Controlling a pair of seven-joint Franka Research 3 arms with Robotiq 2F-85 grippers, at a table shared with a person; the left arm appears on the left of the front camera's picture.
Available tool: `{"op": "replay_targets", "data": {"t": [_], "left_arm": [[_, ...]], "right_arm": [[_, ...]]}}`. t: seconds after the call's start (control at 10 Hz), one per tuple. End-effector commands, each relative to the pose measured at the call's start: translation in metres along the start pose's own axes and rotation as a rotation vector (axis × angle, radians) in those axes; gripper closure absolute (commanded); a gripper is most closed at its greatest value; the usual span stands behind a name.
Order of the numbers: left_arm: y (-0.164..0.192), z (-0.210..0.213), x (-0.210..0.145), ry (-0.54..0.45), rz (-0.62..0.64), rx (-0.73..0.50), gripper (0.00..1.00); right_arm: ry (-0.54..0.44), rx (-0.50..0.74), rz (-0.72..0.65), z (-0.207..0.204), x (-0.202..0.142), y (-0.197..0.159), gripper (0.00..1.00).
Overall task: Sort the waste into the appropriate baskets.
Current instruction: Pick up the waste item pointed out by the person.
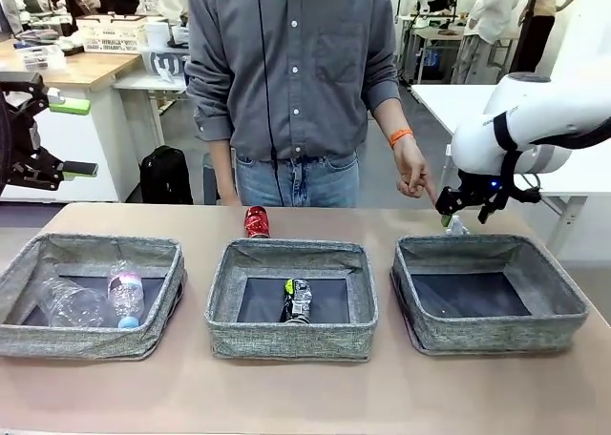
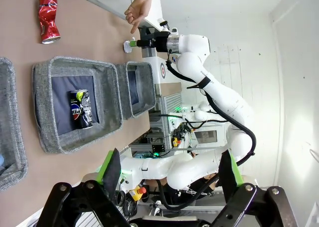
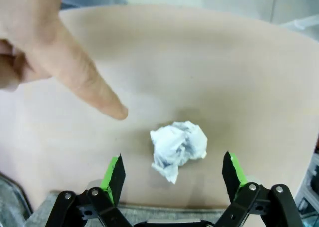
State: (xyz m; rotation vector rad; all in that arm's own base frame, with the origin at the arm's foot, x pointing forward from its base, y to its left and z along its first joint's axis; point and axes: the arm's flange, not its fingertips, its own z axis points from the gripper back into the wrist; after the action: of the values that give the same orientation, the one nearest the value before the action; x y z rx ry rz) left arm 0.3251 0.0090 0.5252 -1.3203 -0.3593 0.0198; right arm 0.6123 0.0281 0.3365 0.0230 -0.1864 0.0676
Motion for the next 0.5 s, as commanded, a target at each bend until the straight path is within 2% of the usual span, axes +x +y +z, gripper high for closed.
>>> {"op": "replay_targets", "data": {"t": [0.0,0.2,0.4], "left_arm": [[-0.0031,0.0009,-0.0001,0.009,0.005,0.001,0.00],[-0.0031,0.0009,-0.0001,0.009,0.005,0.001,0.00],[-0.0031,0.0009,-0.0001,0.009,0.005,0.001,0.00]], "right_arm": [[-0.028,0.060,-0.060,-0.0117,0.0052,-0.0050,0.00],[-0.072,0.088,-0.083,-0.0164,0.0018,-0.0074,0.00],[-0.062,0.086,-0.078,-0.0171,0.0006,-0.0060,0.00]]}}
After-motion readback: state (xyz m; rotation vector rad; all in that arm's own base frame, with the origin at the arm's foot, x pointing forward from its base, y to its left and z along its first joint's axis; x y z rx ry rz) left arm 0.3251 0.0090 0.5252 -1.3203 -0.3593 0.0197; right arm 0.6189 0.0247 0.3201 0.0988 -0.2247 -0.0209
